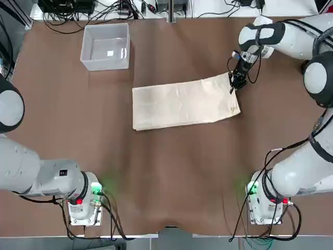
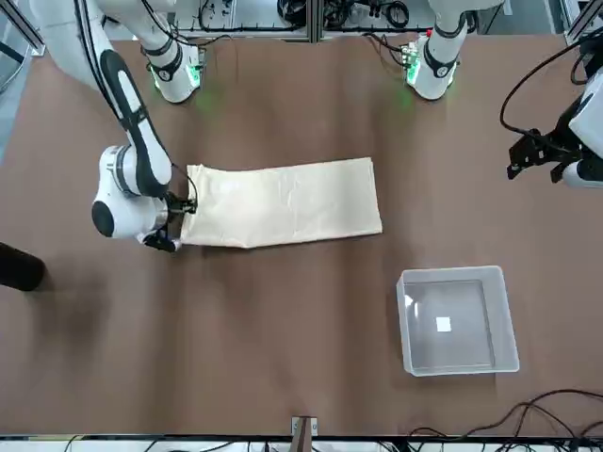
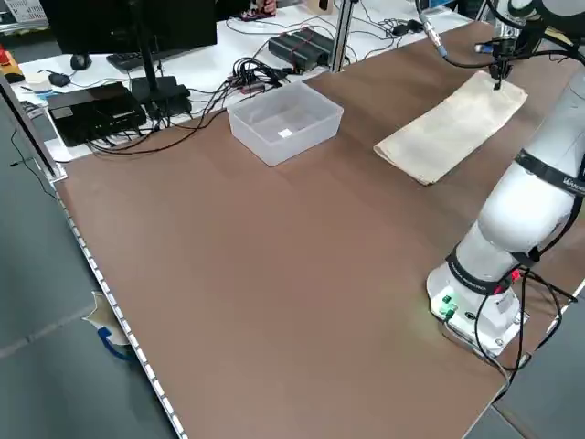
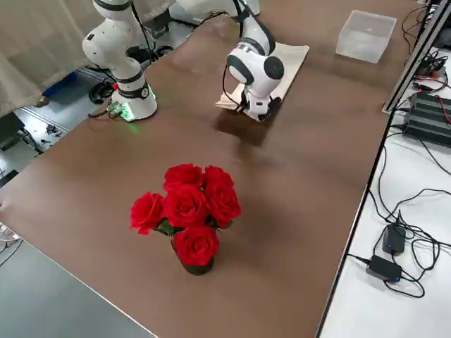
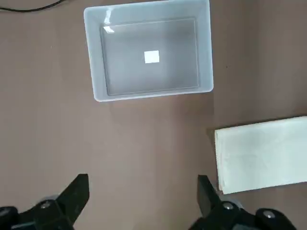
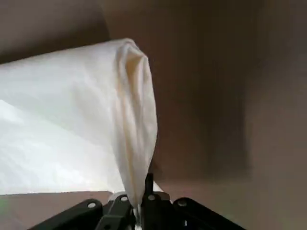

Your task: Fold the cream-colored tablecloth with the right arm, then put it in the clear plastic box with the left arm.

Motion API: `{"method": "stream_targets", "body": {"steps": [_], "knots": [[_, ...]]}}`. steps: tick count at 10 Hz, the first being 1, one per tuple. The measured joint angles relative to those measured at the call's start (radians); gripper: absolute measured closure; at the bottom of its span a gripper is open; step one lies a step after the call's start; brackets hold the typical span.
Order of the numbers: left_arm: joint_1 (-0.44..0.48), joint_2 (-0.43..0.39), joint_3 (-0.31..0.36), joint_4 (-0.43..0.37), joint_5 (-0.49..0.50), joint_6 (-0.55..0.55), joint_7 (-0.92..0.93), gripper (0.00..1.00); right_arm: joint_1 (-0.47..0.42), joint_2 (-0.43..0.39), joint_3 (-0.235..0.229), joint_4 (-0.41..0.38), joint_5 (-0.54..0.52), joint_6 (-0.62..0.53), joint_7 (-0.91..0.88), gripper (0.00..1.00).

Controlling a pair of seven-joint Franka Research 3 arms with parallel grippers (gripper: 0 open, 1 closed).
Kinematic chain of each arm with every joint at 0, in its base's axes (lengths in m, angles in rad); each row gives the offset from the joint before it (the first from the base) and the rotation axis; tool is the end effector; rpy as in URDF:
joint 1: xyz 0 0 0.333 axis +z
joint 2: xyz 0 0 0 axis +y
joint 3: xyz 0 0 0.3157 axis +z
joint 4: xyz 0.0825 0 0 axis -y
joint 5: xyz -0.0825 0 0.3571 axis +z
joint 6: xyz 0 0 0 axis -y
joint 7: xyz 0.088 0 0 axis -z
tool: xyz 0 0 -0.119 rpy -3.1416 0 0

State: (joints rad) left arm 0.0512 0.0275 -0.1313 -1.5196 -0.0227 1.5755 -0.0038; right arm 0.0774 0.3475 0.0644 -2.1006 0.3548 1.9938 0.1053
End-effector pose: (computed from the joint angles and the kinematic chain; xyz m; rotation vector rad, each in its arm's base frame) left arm 0.5356 -0.0446 0.6210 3.1115 -0.1189 0.0428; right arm 0.4986 0.0967 0.2381 -2.7979 0.2587 0.6978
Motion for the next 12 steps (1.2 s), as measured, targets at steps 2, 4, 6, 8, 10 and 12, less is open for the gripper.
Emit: {"method": "stream_targets", "body": {"steps": [2,4,6,8,10,12], "knots": [[0.000,0.000,0.000,0.000,0.000,0.000,0.000,0.01,-0.001,-0.041,-0.003,0.001,0.000,-0.032,0.006,0.96],[0.000,0.000,0.000,-0.001,0.000,-0.001,0.000,0.01,-0.001,-0.076,-0.003,0.001,0.000,-0.043,0.037,0.96],[0.000,0.000,0.000,-0.001,0.000,-0.001,0.000,0.01,-0.001,-0.110,-0.003,0.001,0.000,-0.059,0.073,0.96],[0.000,0.002,0.000,-0.001,0.000,-0.001,0.000,0.01,-0.001,-0.155,-0.002,0.001,0.000,-0.074,0.116,0.96],[0.000,0.003,0.000,-0.001,0.000,-0.001,0.000,0.01,-0.001,-0.199,-0.001,0.000,0.000,-0.090,0.152,0.96],[0.000,0.004,0.000,-0.001,0.000,-0.001,0.000,0.01,-0.001,-0.241,0.018,0.000,0.000,-0.098,0.215,0.96]]}}
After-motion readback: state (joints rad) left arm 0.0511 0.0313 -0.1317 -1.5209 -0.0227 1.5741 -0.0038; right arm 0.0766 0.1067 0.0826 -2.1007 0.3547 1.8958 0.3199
